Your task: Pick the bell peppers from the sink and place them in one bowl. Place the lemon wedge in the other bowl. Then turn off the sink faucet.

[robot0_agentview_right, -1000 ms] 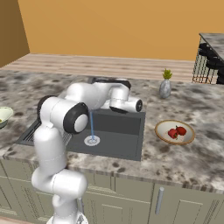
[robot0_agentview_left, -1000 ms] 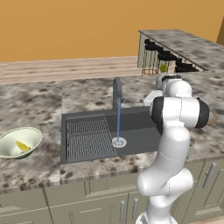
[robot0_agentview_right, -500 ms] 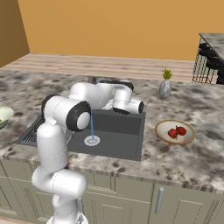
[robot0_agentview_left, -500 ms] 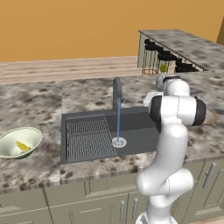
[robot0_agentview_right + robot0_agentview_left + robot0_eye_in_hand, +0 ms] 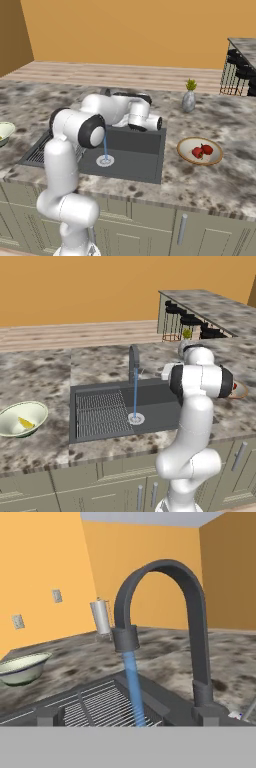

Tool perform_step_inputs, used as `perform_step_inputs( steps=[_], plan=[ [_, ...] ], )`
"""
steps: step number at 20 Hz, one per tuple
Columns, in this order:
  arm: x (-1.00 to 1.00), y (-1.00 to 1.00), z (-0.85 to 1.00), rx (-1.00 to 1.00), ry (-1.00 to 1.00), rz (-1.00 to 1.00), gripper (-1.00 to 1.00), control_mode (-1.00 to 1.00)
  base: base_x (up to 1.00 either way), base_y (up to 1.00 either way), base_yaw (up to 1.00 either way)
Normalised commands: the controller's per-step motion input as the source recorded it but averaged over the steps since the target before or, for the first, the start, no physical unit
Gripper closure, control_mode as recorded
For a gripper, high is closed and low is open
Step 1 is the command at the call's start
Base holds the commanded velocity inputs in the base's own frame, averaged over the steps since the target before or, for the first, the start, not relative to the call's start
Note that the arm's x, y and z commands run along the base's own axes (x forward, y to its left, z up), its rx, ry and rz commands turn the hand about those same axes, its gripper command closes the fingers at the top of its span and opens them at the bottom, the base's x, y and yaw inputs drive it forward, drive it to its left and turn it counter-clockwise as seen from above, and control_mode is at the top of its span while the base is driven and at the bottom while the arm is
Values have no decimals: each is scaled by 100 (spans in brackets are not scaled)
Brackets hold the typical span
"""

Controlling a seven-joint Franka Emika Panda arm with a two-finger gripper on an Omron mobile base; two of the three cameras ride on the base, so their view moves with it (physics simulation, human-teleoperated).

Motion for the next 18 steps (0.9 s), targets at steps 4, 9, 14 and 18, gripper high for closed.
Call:
perform_step_inputs(
  steps=[4, 9, 14, 18],
  plan=[
    [20, 0, -9, 1, 0, 2, -100, -100, 0, 0, 0],
    [19, 0, -1, 3, 0, 0, -100, -100, 0, 0, 0],
    [17, 0, -5, 4, 0, 0, -100, -100, 0, 0, 0],
    [20, 0, -8, 4, 0, 0, -100, -100, 0, 0, 0]
  ],
)
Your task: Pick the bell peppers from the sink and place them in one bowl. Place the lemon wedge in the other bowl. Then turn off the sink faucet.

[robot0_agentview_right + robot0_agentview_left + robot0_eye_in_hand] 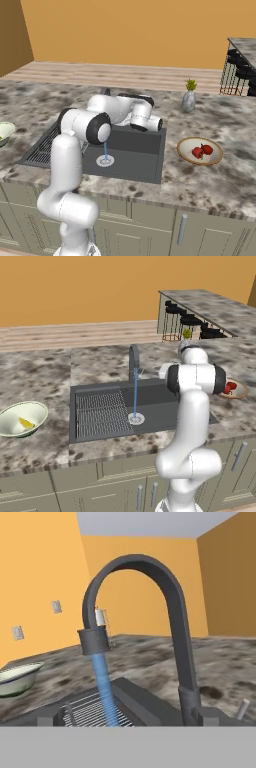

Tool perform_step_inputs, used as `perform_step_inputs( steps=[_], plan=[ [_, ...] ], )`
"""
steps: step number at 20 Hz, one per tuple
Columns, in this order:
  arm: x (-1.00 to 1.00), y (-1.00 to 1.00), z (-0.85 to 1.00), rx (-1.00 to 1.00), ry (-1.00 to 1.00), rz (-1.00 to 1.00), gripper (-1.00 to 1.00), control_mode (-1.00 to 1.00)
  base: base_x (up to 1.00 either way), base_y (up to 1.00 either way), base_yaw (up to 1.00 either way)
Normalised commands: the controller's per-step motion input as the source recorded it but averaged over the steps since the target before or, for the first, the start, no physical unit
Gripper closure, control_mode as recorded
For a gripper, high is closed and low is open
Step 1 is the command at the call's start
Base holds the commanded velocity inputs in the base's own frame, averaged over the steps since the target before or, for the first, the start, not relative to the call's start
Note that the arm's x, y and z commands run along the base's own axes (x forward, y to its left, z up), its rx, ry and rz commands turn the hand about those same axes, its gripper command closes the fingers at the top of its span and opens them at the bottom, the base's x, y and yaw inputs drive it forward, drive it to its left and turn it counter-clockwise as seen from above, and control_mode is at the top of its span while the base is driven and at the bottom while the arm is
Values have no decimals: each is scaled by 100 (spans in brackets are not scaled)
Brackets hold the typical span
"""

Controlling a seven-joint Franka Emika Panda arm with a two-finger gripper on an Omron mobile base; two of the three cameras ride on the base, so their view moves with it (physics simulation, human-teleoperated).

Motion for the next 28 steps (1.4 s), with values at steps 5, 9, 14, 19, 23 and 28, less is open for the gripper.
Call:
perform_step_inputs(
  steps=[5, 9, 14, 19, 23, 28],
  plan=[
    [22, 0, -9, 4, 0, 1, -100, -100, 0, 0, 0],
    [23, 0, -16, 2, 0, 1, -100, -100, 0, 0, 0],
    [26, 0, -15, 1, 0, 1, -100, -100, 0, 0, 0],
    [32, 0, -9, 0, 0, 0, -100, -100, 0, 0, 0],
    [28, 0, -14, 0, 0, 0, -100, -100, 0, 0, 0],
    [22, 0, -14, 0, 1, 0, -100, -100, 0, 0, 0]
  ],
)
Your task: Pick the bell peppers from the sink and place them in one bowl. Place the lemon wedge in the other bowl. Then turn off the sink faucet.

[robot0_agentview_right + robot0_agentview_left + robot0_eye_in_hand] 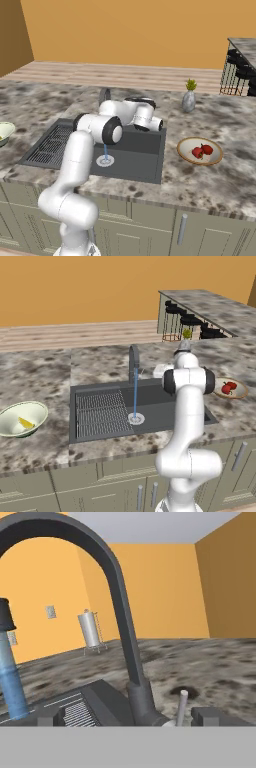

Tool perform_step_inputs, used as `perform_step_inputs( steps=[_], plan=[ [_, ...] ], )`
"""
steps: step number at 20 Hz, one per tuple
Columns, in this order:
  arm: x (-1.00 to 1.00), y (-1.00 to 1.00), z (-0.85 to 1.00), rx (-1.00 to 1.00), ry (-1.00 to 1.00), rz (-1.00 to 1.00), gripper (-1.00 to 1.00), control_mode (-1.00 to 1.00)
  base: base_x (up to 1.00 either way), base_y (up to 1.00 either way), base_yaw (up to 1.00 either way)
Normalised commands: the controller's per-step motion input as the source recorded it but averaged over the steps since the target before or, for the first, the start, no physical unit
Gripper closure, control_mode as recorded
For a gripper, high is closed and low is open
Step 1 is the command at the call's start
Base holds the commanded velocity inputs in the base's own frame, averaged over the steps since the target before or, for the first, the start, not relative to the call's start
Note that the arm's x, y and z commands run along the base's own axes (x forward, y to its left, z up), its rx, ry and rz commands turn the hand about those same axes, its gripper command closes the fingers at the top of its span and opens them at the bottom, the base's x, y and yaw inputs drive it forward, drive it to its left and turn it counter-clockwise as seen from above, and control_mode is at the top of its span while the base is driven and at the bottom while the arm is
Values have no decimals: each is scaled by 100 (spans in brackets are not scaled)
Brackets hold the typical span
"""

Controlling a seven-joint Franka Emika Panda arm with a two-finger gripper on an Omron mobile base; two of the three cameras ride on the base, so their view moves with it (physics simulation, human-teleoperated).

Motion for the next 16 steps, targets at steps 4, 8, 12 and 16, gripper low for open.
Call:
perform_step_inputs(
  steps=[4, 8, 12, 16],
  plan=[
    [25, 0, -16, 0, 1, 0, -100, -100, 0, 0, 0],
    [19, 2, -3, 3, 1, 0, -100, -100, 0, 0, 0],
    [16, 6, 0, 3, 2, 0, -100, -100, 0, 0, 0],
    [9, 11, -3, 3, 2, 0, -100, -100, 0, 0, 0]
  ],
)
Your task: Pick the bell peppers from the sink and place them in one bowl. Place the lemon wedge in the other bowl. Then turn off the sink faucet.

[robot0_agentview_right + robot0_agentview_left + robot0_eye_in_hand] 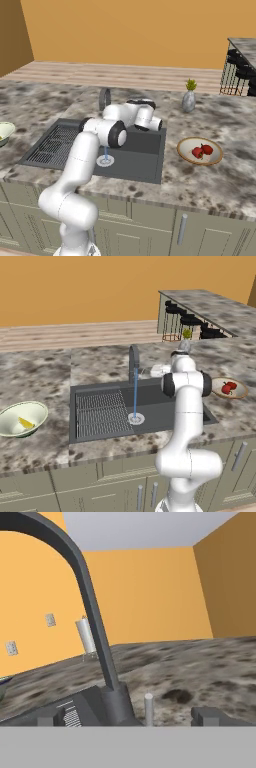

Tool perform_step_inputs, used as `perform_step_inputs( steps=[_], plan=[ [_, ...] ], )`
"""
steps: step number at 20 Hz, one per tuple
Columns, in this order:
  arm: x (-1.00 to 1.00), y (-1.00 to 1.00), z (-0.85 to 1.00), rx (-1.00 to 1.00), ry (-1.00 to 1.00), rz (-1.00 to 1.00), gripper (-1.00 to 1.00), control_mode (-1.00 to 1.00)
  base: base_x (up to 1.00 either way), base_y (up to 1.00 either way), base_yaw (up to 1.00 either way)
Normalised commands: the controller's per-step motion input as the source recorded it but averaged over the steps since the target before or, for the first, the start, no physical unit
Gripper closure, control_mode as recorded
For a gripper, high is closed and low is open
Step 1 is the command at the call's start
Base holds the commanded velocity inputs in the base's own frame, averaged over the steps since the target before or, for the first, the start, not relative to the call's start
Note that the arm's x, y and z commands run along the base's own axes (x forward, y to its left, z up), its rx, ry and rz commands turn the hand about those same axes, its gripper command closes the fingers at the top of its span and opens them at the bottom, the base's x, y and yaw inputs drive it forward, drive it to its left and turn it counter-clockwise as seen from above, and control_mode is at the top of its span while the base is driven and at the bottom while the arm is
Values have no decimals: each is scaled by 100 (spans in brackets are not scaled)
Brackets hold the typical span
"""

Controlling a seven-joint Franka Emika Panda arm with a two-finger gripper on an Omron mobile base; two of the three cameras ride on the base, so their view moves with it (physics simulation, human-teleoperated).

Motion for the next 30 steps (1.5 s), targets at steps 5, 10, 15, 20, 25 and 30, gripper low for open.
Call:
perform_step_inputs(
  steps=[5, 10, 15, 20, 25, 30],
  plan=[
    [2, 15, -10, 3, 3, 0, -100, -100, 0, 0, 0],
    [6, 7, -9, 2, 4, 0, -100, -100, 0, 0, 0],
    [18, 0, -10, 0, 2, 0, -100, -100, 0, 0, 0],
    [30, 0, -9, 0, 0, 1, -100, -100, 0, 0, 0],
    [34, 0, -18, 0, 0, 3, -100, -100, 0, 0, 0],
    [37, -1, -20, 0, 0, 3, -100, -100, 0, 0, 0]
  ],
)
